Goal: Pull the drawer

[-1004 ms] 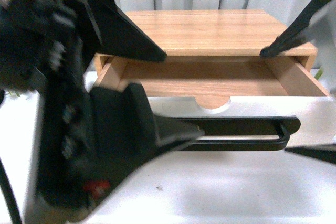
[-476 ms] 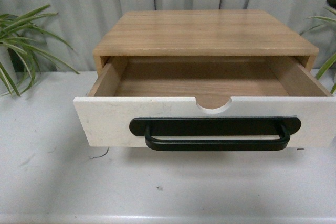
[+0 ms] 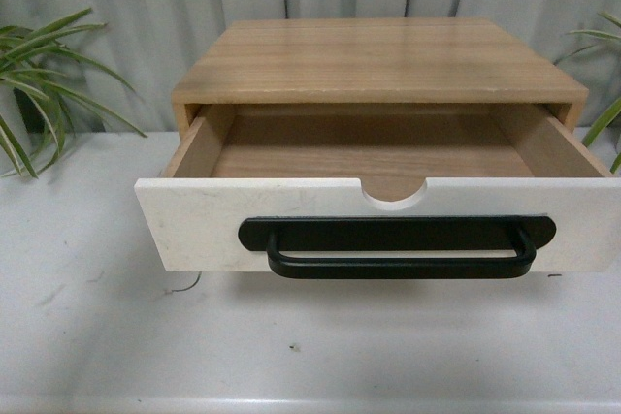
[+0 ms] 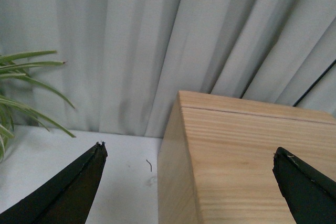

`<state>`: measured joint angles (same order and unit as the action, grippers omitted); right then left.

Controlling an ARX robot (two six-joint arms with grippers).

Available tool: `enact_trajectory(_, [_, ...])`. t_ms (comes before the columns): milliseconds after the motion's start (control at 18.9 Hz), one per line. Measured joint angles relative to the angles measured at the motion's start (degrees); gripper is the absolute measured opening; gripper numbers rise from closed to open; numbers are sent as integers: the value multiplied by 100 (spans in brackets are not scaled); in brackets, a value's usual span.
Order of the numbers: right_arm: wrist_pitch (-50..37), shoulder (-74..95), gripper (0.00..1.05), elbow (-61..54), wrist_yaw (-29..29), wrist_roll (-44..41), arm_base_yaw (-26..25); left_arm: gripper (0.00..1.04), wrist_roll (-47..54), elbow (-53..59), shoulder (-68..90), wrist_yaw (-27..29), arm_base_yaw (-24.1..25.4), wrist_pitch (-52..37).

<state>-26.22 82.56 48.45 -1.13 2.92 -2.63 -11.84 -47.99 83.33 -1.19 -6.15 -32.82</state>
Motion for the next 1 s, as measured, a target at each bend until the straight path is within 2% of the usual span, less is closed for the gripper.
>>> enact_trajectory(53, [-1237, -142, 82, -566, 398, -129, -57, 83, 437, 573, -96, 551, 50, -798])
enact_trajectory(106, [-1488, -420, 71, -1095, 466, -177, -83, 70, 787, 1182, -442, 568, 133, -933])
enact_trajectory(317, [-1661, -2020, 22, -2761, 470, -256, -103, 21, 1082, 2656, -1515, 411, 321, -1377])
enact_trajectory(370, [-1668, -2203, 9, -3045, 160, -254, 157, 11, 1088, 2935, -1711, 151, 529, -1379])
enact_trajectory(423, [-1639, -2378, 2, -3322, 157, -278, 280, 2, 1091, 3154, -1917, 153, 621, -1397])
enact_trajectory(846, [-1449, -3292, 2, -3989, 118, -291, 293, 2, 1097, 3877, -2881, 120, 614, -1182])
enact_trajectory(899, [-1169, -3842, 2, -4253, 116, -291, 295, 2, 1097, 4190, -3519, 127, 619, -870])
enact_trajectory(1004, [-1071, -4015, 2, -4315, 116, -291, 295, 2, 1097, 4245, -3659, 125, 619, -782])
